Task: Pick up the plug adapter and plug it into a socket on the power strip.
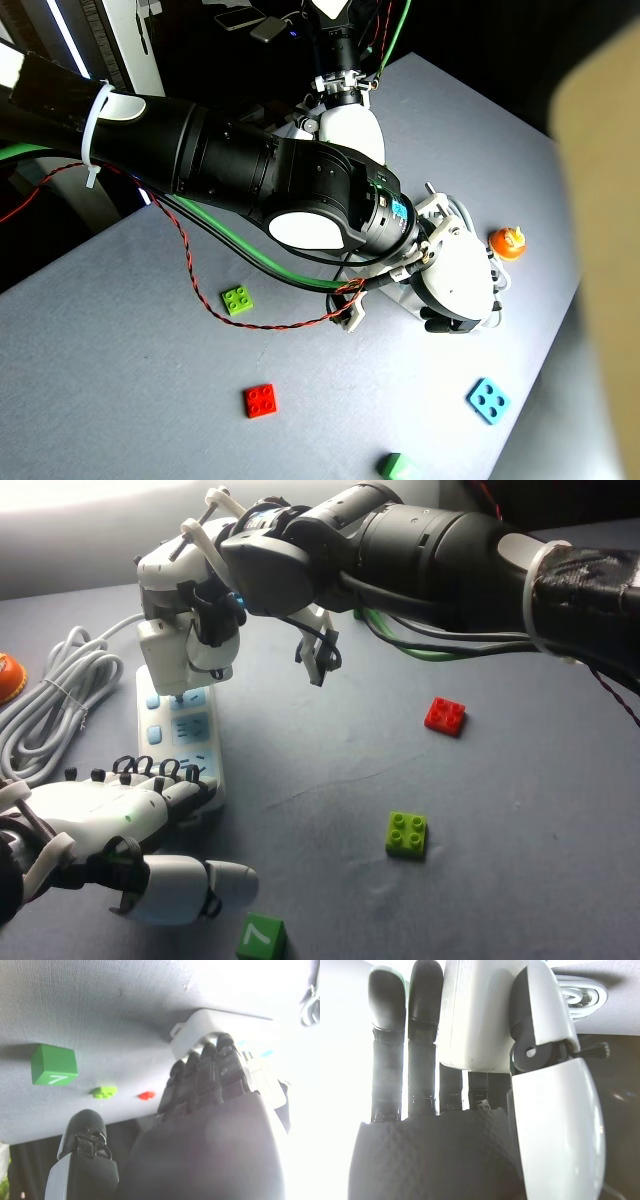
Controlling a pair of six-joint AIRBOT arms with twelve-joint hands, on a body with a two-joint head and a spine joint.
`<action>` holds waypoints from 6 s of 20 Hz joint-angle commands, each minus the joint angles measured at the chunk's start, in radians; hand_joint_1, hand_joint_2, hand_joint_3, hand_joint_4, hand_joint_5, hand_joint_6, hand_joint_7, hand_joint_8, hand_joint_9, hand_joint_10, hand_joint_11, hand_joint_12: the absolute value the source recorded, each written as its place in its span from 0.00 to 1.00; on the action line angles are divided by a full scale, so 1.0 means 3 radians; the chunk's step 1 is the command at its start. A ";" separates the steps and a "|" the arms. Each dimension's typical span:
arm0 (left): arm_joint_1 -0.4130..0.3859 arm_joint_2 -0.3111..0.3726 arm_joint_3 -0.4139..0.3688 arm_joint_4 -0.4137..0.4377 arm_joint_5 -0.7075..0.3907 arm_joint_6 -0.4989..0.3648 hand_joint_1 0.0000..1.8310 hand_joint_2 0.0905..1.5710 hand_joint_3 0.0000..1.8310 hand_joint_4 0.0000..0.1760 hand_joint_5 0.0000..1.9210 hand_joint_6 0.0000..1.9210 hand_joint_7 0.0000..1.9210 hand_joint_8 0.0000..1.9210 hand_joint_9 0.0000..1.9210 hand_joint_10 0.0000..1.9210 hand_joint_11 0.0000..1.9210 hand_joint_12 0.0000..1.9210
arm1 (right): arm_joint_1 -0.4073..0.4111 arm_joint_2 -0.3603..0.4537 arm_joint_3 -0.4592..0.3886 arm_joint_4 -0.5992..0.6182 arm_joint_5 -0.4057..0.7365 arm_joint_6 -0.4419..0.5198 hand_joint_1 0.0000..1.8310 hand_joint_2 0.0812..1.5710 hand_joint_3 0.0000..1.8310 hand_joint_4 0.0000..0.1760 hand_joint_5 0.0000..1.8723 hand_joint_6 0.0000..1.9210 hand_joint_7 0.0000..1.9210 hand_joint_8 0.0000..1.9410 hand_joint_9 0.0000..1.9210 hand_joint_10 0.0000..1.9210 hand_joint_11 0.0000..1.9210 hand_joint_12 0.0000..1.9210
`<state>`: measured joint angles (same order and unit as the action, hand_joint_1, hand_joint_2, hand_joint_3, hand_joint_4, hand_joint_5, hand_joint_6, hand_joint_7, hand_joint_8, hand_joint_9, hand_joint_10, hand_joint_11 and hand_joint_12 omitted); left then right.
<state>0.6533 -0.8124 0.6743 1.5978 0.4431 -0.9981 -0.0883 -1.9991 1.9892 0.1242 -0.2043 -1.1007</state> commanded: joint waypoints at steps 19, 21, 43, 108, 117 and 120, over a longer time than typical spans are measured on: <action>0.0051 -0.0019 0.0012 -0.0091 -0.0112 -0.0022 0.00 0.72 0.00 0.00 0.00 0.00 0.01 0.00 0.00 0.00 0.00 0.00 | -0.0067 -0.0106 -0.0051 0.0007 0.0396 -0.0070 0.75 0.70 0.00 0.00 0.45 0.47 0.52 0.54 0.50 0.67 0.44 0.74; 0.0050 -0.0019 0.0012 -0.0091 -0.0108 -0.0022 0.00 0.72 0.00 0.00 0.00 0.00 0.00 0.00 0.00 0.00 0.00 0.00 | -0.0078 -0.0121 -0.0051 0.0007 0.0398 -0.0079 0.70 0.70 0.00 0.00 0.47 0.49 0.54 0.57 0.49 0.59 0.43 0.74; 0.0048 -0.0018 0.0021 -0.0091 -0.0088 -0.0023 0.00 0.72 0.00 0.00 0.00 0.00 0.01 0.00 0.00 0.00 0.00 0.00 | -0.0271 -0.0155 -0.0051 0.0007 0.0433 -0.0128 0.70 0.71 0.00 0.00 0.45 0.52 0.53 0.57 0.48 0.60 0.42 0.76; -0.0287 0.0400 0.0182 -0.0090 -0.0124 0.0196 0.00 0.72 0.00 0.00 0.00 0.00 0.00 0.00 0.00 0.00 0.00 0.00 | 0.0200 0.0743 -0.0859 0.0008 0.0473 -0.0241 0.20 0.58 0.00 0.00 0.15 0.00 0.16 0.00 0.16 0.00 0.00 0.49; -0.0543 0.0428 0.0281 0.0100 -0.0164 0.0194 0.00 0.72 0.00 0.00 0.00 0.00 0.00 0.00 0.00 0.00 0.00 0.00 | 0.0364 0.1565 -0.1762 0.0013 0.0688 -0.0637 0.20 0.60 0.00 0.00 0.18 0.00 0.18 0.00 0.19 0.01 0.02 0.51; -0.0687 0.0434 0.0370 0.0288 -0.0237 0.0216 0.00 0.72 0.00 0.00 0.00 0.00 0.00 0.00 0.00 0.00 0.00 0.00 | 0.0381 0.1908 -0.2178 0.0024 0.0694 -0.0774 0.23 0.61 0.00 0.00 0.18 0.00 0.19 0.00 0.19 0.00 0.01 0.53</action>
<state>0.4503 -0.6933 0.7834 1.6455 0.3389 -0.9302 0.0082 -1.4197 1.3285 0.1272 -0.1089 -1.3315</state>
